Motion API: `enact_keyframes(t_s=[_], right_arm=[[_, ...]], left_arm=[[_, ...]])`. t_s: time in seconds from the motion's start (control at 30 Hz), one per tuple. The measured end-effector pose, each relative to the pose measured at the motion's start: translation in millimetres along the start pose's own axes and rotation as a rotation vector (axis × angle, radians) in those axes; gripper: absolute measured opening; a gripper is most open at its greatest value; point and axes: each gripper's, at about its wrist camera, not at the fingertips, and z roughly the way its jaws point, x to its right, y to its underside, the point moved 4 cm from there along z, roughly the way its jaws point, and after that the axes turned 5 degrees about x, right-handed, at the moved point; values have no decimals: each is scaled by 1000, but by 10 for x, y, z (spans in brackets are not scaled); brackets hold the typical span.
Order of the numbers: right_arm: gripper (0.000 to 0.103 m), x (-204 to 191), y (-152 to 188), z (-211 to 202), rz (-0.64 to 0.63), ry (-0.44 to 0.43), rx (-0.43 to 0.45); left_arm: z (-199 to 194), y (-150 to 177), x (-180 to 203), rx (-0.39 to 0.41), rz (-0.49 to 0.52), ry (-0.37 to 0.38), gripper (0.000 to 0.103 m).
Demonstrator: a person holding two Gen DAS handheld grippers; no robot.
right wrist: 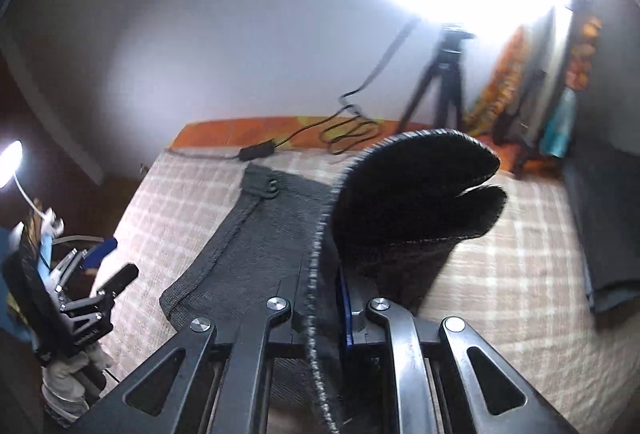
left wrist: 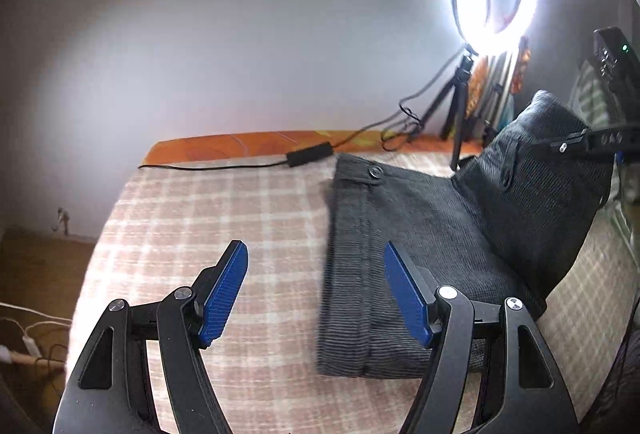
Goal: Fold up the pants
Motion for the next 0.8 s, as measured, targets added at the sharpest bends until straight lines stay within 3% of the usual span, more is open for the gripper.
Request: enact_keyframes(t_s=[0.33,0.4,0.5,0.6,0.67,0.8], right_arm=[[9,-960,122,883,-213,50,-140],[4,-1123,174,1078,-226,40,-165],[4,-1309,245,1306,-244,41,-199],[15,-1424,295,1352,-249,-2,-188],[32,-1421,275,1249,-227,-71,-163],[39,-1269,185,720,-156,-237,-53]], left_arm=[[-154,-64,-510,65,-113,-76,70],[-152,-58,-578,66,-118,-91,70],[-172,-36,-688,64,-133,-104,70],[-209,-24,-780,70,-157,-106,70],[-208,2,-804,65,-147,-112,70],[-173,39,-739,48,-141,-82,70]])
